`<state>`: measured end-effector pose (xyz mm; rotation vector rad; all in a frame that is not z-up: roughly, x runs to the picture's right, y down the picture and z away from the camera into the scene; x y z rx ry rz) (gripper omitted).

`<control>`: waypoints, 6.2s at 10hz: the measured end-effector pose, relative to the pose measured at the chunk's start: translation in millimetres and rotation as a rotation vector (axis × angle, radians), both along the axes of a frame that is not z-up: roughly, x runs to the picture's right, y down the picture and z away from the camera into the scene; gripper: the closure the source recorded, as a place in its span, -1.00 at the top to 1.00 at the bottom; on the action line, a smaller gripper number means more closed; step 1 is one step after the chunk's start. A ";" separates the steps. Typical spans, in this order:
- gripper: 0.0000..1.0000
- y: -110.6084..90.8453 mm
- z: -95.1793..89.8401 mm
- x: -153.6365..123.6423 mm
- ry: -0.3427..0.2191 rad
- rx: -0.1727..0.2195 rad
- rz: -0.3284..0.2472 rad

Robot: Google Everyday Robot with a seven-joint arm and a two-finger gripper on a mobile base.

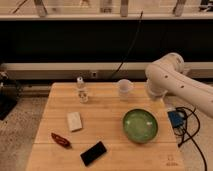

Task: Knock the bottle over

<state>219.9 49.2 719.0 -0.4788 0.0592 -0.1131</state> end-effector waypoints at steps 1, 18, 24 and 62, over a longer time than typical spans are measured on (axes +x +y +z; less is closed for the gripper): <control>0.60 -7.4 4.8 -13.2 -0.010 0.011 -0.023; 0.49 -55.3 38.4 -101.9 -0.115 0.095 -0.213; -0.77 -66.1 44.9 -124.9 -0.142 0.113 -0.255; -0.92 -101.0 130.0 -209.0 -0.340 0.159 -0.449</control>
